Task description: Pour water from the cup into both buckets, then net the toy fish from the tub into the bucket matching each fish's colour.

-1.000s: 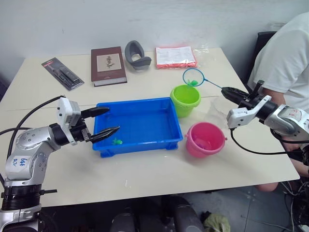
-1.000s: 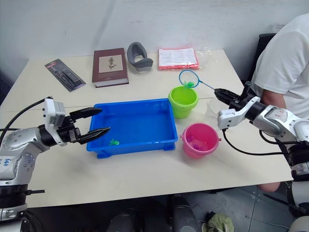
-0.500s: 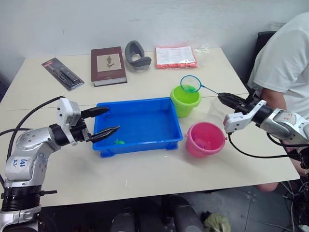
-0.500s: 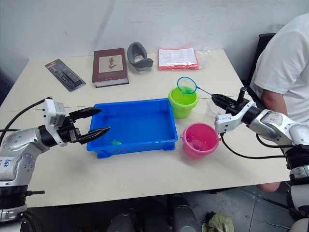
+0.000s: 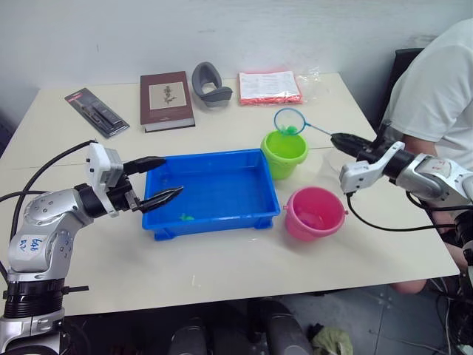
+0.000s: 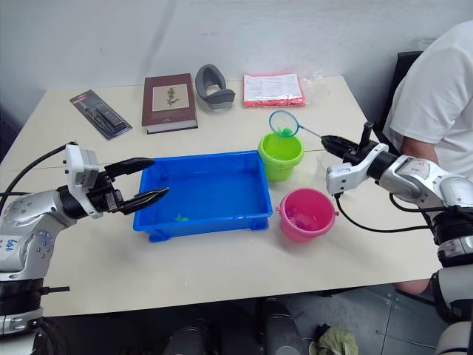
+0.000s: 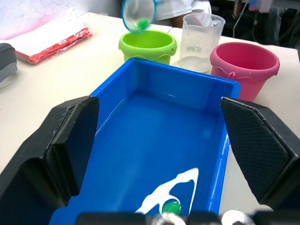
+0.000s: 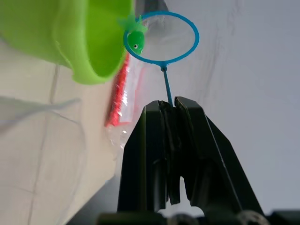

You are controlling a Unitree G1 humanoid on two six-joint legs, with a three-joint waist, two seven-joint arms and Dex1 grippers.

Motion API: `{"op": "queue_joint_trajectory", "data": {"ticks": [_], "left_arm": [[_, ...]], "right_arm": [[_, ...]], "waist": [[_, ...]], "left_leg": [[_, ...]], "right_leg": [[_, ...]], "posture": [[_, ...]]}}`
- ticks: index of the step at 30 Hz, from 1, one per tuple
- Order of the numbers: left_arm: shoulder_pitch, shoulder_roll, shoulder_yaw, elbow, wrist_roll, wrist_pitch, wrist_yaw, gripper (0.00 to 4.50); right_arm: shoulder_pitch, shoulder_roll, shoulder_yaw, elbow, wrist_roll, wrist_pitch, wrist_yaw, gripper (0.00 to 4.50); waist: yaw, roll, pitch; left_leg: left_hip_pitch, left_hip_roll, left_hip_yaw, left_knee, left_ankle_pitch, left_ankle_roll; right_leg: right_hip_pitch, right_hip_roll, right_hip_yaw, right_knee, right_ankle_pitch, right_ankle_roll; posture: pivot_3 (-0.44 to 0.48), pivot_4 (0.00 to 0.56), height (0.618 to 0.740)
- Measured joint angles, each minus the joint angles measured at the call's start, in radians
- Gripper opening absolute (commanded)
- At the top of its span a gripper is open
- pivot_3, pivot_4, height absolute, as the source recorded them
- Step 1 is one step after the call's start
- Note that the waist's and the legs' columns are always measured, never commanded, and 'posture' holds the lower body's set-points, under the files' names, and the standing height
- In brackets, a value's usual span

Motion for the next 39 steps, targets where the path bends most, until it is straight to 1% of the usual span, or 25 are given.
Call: {"op": "queue_joint_trajectory", "data": {"ticks": [8, 16, 22, 28, 30, 34, 36, 39], "left_arm": [[0.004, -0.021, -0.001, -0.001, 0.0, 0.0, 0.019, 4.44], [0.004, -0.035, -0.001, -0.001, 0.005, -0.002, 0.03, 4.44], [0.003, -0.045, -0.001, -0.001, 0.016, -0.014, 0.044, 4.44], [0.004, -0.048, -0.001, -0.001, 0.018, -0.018, 0.051, 4.44], [0.005, -0.055, -0.001, -0.001, 0.018, -0.027, 0.052, 4.44], [0.005, -0.065, -0.002, 0.0, 0.019, -0.034, 0.054, 4.44], [0.001, -0.066, -0.005, 0.001, 0.02, -0.035, 0.054, 4.44], [-0.003, -0.066, -0.007, 0.001, 0.02, -0.036, 0.052, 4.44]], "right_arm": [[-0.001, 0.0, -0.006, 0.019, 0.077, -0.008, 0.056, 0.0], [-0.022, -0.018, -0.004, 0.051, 0.026, 0.009, -0.031, 0.0], [-0.019, -0.027, 0.008, 0.042, -0.018, -0.046, -0.08, 0.0], [-0.06, -0.055, -0.009, 0.05, -0.034, 0.011, -0.162, 0.0], [-0.04, -0.056, -0.005, 0.036, -0.036, 0.008, -0.169, 0.0], [0.041, -0.042, 0.048, 0.005, -0.074, -0.025, -0.16, 0.0], [0.032, -0.042, 0.037, -0.002, -0.074, -0.015, -0.172, 0.0], [0.007, -0.071, -0.006, -0.021, -0.053, -0.012, -0.184, 0.0]], "waist": [[0.0, 0.0, 0.0], [0.0, 0.0, 0.0], [0.0, 0.0, 0.0], [0.0, 0.0, 0.0], [0.0, 0.0, 0.0], [0.0, 0.0, 0.0], [-0.001, 0.002, 0.001], [-0.001, 0.002, 0.001]], "left_leg": [[0.0, 0.0, 0.0, 0.0, 0.0, 0.0], [0.0, 0.0, 0.0, 0.0, 0.0, 0.0], [0.0, 0.0, 0.0, 0.0, 0.0, 0.0], [0.0, 0.0, 0.0, 0.0, 0.0, 0.0], [0.0, 0.0, 0.0, 0.0, 0.0, 0.0], [0.0, 0.0, 0.0, 0.0, 0.0, 0.0], [0.001, -0.001, 0.001, 0.0, 0.0, 0.0], [0.001, 0.0, 0.001, 0.0, 0.0, -0.001]], "right_leg": [[0.0, 0.0, 0.0, 0.0, 0.0, 0.0], [0.0, 0.0, 0.001, 0.0, 0.0, 0.0], [0.0, 0.0, 0.001, 0.0, 0.0, 0.0], [0.0, 0.0, 0.001, 0.0, 0.0, 0.0], [0.0, 0.0, 0.001, 0.0, 0.0, 0.0], [0.0, 0.0, 0.001, 0.0, 0.0, 0.0], [0.0, 0.0, 0.002, 0.001, 0.001, 0.001], [0.0, 0.001, 0.002, 0.001, 0.001, 0.001]], "posture": [[0.0, 0.15, 0.74], [0.0, 0.15, 0.74], [0.0, 0.15, 0.74], [0.0, 0.15, 0.74], [0.0, 0.15, 0.74], [0.0, 0.15, 0.74], [0.0, 0.15, 0.74], [0.0, 0.15, 0.74]]}}
